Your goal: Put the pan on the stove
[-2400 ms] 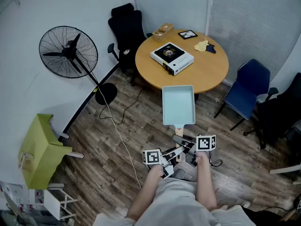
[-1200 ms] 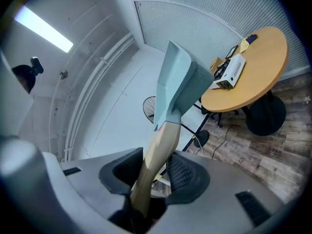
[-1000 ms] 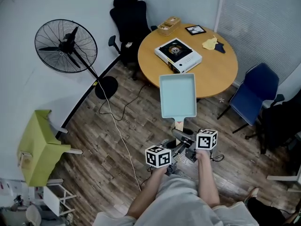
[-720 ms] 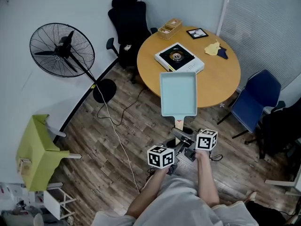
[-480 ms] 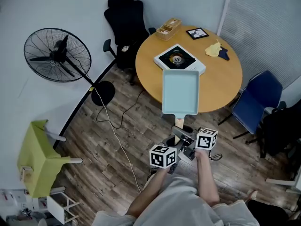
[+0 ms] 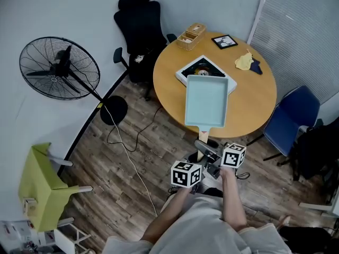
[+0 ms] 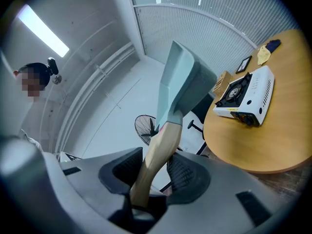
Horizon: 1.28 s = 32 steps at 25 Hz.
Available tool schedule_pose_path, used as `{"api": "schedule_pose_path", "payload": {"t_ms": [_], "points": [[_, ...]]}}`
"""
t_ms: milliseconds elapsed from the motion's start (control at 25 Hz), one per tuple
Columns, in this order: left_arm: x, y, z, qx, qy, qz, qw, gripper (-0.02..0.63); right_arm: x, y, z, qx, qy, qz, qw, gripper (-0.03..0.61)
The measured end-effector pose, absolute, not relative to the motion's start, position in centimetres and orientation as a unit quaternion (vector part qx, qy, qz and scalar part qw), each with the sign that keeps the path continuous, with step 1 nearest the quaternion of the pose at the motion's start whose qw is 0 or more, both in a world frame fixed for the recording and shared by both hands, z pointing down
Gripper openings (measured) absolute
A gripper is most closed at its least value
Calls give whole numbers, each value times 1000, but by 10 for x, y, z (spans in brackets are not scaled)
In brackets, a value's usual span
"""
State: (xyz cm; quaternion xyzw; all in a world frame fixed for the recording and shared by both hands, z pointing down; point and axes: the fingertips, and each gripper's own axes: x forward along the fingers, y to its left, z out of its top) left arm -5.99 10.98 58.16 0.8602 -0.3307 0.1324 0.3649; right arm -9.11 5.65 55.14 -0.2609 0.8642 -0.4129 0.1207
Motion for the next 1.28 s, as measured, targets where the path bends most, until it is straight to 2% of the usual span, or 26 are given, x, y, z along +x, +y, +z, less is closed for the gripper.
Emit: {"api": "schedule_pose_path", "payload": {"t_ms": [800,1280], "points": [[-51,53,595,857,-313,138,385,127,-81,-3,571,-275,843,-447,119,161],[-41,-20,599,848,-338,136,385,127,-72,-74,575,-249,840,-467,122,163]]}}
